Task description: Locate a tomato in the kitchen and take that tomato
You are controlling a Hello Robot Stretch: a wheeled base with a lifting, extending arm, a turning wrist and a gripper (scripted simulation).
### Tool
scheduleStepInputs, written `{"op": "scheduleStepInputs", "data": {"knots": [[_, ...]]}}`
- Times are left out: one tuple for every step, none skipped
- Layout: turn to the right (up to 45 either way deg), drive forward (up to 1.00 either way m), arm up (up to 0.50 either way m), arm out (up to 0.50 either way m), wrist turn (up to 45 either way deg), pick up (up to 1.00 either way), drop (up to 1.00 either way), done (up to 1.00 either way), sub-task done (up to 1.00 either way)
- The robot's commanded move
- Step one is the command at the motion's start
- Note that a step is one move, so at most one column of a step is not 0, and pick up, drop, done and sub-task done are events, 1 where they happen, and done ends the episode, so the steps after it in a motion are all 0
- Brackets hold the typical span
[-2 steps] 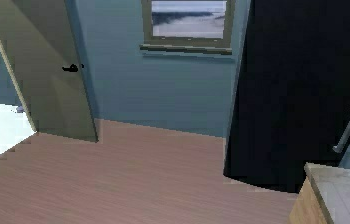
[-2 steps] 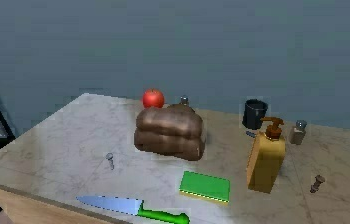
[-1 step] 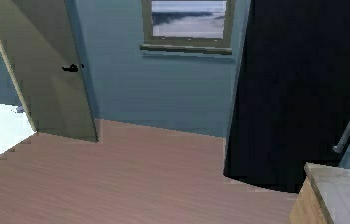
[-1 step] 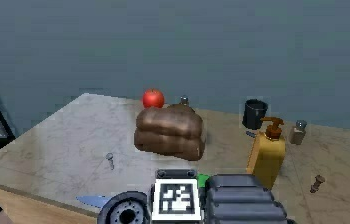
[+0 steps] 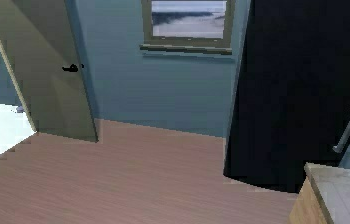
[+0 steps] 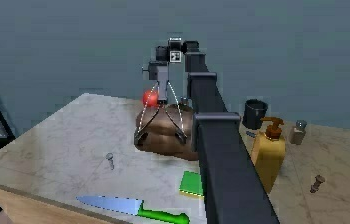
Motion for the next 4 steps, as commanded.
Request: {"op": "scheduleStepInputs", "data": {"knots": [[0.0, 0.00, 0.00, 0.00, 45.0, 0.00, 0.00, 0.00, 0.00], [0.0, 0.00, 0.00, 0.00, 45.0, 0.00, 0.00, 0.00, 0.00], [0.0, 0.00, 0.00, 0.00, 45.0, 0.00, 0.00, 0.00, 0.00], [0.0, 0.00, 0.00, 0.00, 24.0, 0.00, 0.00, 0.00, 0.00]]}}
